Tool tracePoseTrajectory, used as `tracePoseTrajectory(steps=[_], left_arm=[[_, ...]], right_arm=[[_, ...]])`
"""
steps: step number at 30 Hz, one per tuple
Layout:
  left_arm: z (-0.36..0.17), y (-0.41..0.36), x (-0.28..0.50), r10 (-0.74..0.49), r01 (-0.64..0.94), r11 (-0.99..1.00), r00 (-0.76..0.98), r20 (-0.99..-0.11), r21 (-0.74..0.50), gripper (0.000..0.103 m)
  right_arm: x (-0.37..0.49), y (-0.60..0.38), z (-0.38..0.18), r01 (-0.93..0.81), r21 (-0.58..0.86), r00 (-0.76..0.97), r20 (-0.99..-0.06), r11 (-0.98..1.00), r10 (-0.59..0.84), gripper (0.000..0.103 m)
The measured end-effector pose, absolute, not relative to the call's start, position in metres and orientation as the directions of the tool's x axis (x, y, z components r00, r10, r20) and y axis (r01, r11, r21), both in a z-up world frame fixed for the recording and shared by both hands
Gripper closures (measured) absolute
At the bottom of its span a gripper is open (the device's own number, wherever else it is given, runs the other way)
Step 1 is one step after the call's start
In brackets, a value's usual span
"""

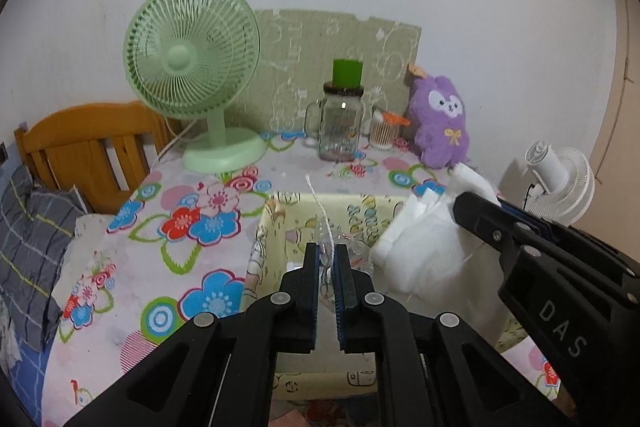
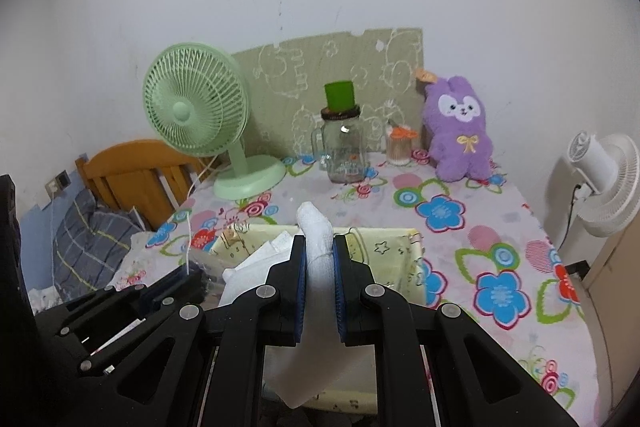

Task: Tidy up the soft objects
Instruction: 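Carry the bag and cloth into the basket and open both grippers, then lift both open grippers out of the basket toward the remaining items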

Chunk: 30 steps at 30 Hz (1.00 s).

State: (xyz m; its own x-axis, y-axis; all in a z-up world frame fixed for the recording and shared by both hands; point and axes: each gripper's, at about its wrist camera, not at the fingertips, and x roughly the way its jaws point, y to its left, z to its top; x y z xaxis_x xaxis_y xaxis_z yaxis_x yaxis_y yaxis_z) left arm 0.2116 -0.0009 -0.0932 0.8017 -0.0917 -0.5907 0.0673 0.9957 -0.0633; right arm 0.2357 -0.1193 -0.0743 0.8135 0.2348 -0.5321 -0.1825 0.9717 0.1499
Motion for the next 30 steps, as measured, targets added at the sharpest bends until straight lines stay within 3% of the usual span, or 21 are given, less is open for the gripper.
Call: tracePoseTrajectory(steps=[3, 6, 8, 10, 13, 15, 30], left_arm=[[-0.103, -0.001, 0.218, -0.063, 0.038, 0.998, 0.787, -0.614, -0.054, 0.07], [-0.111, -0.001, 0.223, -0.073, 0.045, 0.997, 0.755, -0.651, -0.06, 0.063], [-0.115, 0.0, 0.224, -0.077, 0.042, 0.997, 0.743, -0.665, -0.069, 0.052], [-0.116, 0.0, 0.224, -0.096, 0.055, 0.995, 0.739, -0.667, -0.081, 0.044], [-0.114, -0.005, 0.223, -0.115, 0.074, 0.993, 0.739, -0.664, -0.089, 0.029], [-0.114, -0.007, 0.222, -0.109, 0.073, 0.994, 0.741, -0.662, -0.081, 0.023], [-0.089, -0.01, 0.201, -0.121, 0.092, 0.993, 0.774, -0.622, -0.079, 0.01]], right_arm=[[0.246, -0.118, -0.085, -0.192, 0.144, 0.804, -0.544, 0.971, 0.239, 0.088], [0.255, -0.118, -0.093, -0.196, 0.152, 0.789, -0.562, 0.969, 0.247, 0.083], [0.259, -0.119, -0.098, -0.192, 0.155, 0.777, -0.579, 0.969, 0.246, 0.068], [0.26, -0.119, -0.101, -0.2, 0.159, 0.773, -0.58, 0.967, 0.255, 0.035], [0.255, -0.117, -0.1, -0.211, 0.141, 0.786, -0.564, 0.967, 0.253, 0.016], [0.255, -0.115, -0.1, -0.216, 0.127, 0.787, -0.565, 0.968, 0.25, 0.011], [0.228, -0.117, -0.073, -0.217, 0.105, 0.817, -0.525, 0.971, 0.239, 0.003]])
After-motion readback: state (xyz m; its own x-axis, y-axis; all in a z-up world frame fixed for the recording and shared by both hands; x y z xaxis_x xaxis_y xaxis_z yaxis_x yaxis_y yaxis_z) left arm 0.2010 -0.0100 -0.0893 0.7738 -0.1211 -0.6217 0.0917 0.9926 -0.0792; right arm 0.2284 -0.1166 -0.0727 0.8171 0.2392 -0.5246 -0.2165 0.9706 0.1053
